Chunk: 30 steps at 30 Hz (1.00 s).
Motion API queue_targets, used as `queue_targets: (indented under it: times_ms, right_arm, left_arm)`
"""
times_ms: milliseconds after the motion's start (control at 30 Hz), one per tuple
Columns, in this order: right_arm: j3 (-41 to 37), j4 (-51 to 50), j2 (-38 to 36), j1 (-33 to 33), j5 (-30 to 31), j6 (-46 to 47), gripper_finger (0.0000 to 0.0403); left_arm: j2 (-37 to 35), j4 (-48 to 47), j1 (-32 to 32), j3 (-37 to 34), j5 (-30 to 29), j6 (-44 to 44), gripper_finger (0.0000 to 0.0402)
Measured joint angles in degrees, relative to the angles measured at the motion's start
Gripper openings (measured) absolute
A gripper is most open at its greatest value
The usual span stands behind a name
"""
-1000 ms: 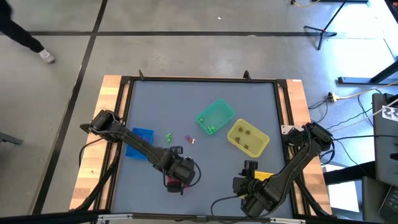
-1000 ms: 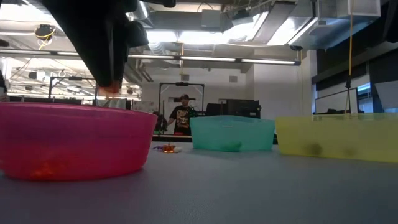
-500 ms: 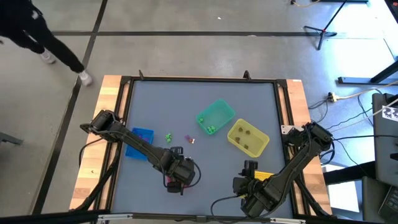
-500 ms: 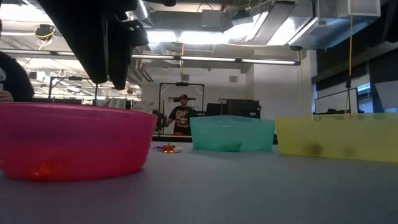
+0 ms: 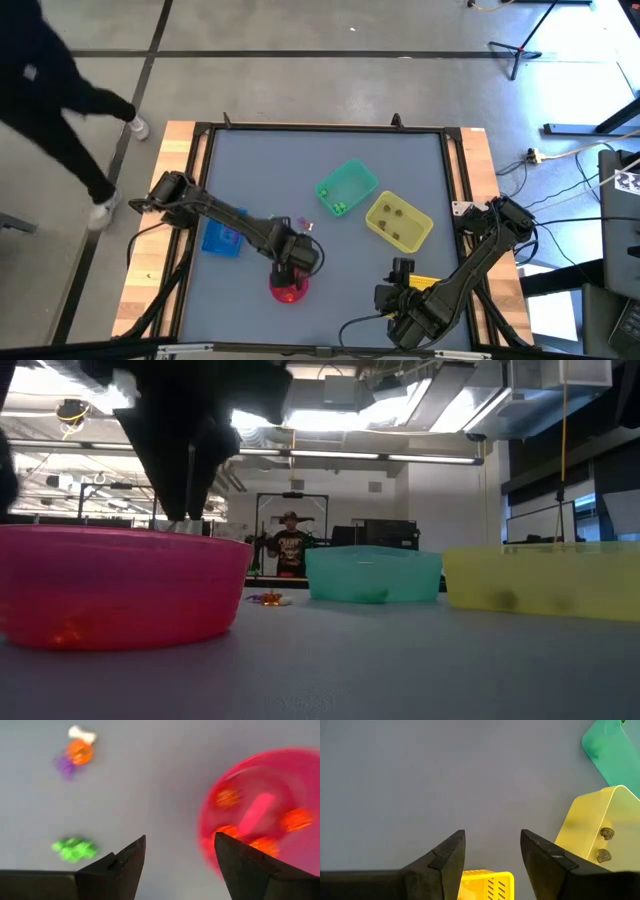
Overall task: Sort Halloween decoration
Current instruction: Put the green skeleton toy into the green bin
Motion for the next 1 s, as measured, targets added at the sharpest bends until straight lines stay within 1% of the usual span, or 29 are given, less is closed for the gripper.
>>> queue_targets:
  times_ms: [133,300,467,567,667,733,867,1000]
  right_arm:
    - [0.0,0.0,0.0,0.0,0.0,0.0,0.0189]
    - [0.0,0.0,0.0,0.0,0.0,0.0,0.0189]
    - [0.0,0.0,0.0,0.0,0.0,0.0,0.0189]
    - [0.0,0.0,0.0,0.0,2.2,-0.1,0.0189]
    - [0.0,0.0,0.0,-0.5,7.8,-1.2,0.0189]
    - [0.0,0.1,0.0,-1.7,9.9,-2.6,0.0189]
    - [0.0,1.9,0.0,-6.3,9.8,-5.3,0.0189]
    - [0.0,6.6,0.0,-11.8,9.2,-10.4,0.0189]
  left_arm:
    - [0.0,-3.7,3.1,0.0,-1.9,3.0,0.0219]
    - [0.0,-4.1,7.0,0.0,-2.0,7.2,0.0219]
    - [0.0,-4.4,10.7,0.0,-2.0,9.5,0.0216]
    - [0.0,-5.6,12.2,-0.7,-2.1,11.2,0.0216]
    - [0.0,-7.2,13.4,-3.1,-2.1,12.3,0.0216]
    - [-0.4,-7.5,14.1,-5.5,-2.2,12.3,0.0216]
    - [-3.2,-6.8,15.1,-11.6,-2.3,12.0,0.0215]
    - [-8.0,-3.2,16.7,-17.5,-2.2,10.9,0.0211]
